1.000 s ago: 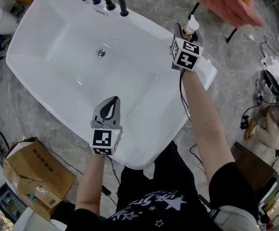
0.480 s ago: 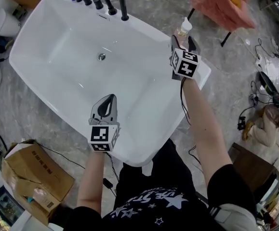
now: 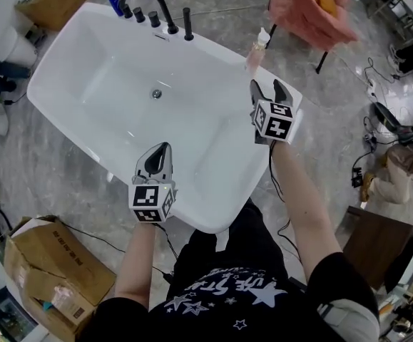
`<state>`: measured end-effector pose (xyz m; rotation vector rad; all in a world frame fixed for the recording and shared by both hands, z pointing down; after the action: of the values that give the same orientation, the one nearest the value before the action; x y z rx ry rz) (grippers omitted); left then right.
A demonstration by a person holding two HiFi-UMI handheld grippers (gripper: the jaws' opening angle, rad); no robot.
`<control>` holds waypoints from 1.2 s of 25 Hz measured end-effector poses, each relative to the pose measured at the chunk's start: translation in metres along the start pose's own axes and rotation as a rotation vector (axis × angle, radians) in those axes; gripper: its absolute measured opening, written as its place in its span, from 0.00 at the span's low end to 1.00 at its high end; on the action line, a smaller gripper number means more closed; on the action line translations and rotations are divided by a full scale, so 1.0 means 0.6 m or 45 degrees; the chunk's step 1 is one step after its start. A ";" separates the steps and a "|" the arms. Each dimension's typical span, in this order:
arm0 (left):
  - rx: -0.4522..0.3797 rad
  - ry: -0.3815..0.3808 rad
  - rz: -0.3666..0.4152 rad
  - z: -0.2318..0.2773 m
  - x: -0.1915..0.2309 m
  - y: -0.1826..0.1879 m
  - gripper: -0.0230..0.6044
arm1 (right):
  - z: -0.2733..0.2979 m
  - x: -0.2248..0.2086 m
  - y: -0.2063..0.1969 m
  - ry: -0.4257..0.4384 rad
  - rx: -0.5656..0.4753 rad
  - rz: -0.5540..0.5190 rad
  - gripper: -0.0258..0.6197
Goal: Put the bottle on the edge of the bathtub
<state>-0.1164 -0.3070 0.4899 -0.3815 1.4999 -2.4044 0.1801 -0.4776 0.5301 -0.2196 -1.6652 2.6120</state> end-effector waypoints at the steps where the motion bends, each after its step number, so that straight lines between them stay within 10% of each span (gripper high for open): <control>1: -0.008 -0.013 0.006 -0.018 -0.003 -0.002 0.06 | -0.025 0.011 -0.003 0.000 0.000 0.009 0.47; 16: -0.026 -0.232 0.067 -0.266 -0.082 -0.074 0.06 | -0.419 0.131 -0.112 -0.074 0.057 0.171 0.23; 30: -0.050 -0.247 0.111 -0.425 -0.245 -0.092 0.06 | -0.689 0.161 -0.168 0.122 0.032 0.203 0.07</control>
<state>-0.0793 -0.0180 0.4203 -0.5301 1.4488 -2.2037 0.1369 -0.0530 0.4400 -0.4876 -1.6466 2.6845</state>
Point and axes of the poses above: the fingertips, and each gripper's own axes: z forward along the fingers, x to its left, y out of its top, the point moved 2 cm from there along -z, backward along the fingers, and after that the axes turned 1 degree about z, right-handed, at the moved point
